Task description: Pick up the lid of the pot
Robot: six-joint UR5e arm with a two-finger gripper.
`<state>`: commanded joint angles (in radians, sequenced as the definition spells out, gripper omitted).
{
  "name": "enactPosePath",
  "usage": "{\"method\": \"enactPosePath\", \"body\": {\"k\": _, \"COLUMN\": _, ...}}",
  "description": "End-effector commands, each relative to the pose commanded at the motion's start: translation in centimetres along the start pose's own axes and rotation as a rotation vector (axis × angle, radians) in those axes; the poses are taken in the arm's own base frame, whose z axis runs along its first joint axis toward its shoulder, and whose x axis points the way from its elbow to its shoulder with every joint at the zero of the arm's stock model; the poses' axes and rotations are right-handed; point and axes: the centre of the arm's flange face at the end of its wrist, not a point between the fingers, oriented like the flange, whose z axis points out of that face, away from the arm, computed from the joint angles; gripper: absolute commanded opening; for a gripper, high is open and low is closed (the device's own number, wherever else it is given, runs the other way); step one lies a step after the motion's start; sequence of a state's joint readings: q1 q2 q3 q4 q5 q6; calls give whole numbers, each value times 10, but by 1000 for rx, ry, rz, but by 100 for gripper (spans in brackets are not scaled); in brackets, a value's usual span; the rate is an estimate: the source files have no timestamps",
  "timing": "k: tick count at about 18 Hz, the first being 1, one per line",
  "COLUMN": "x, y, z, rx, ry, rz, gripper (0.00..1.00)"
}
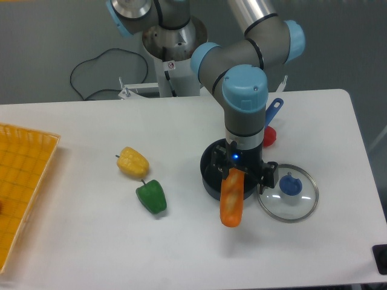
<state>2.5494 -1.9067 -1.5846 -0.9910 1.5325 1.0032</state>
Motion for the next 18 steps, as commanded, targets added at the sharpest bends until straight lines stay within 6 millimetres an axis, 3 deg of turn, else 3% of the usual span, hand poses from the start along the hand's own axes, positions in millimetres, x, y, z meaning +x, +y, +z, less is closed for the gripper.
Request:
{"method": "enactPosePath", "body": {"k": 4, "x": 0, "y": 6, "z": 3, "rx": 10, "ry": 21, "rz": 90, "gripper": 100}}
{"method": "enactPosePath", "body": {"k": 12, "x": 0, "y": 17, "z": 4, "rx": 6, "ry": 28, "rz": 75, "gripper": 100}}
{"method": "enactPosePath", "body": {"k": 18, "x": 0, "y": 38, "z": -2, "rx": -6, "ry": 27, "rz": 63, "gripper": 100}}
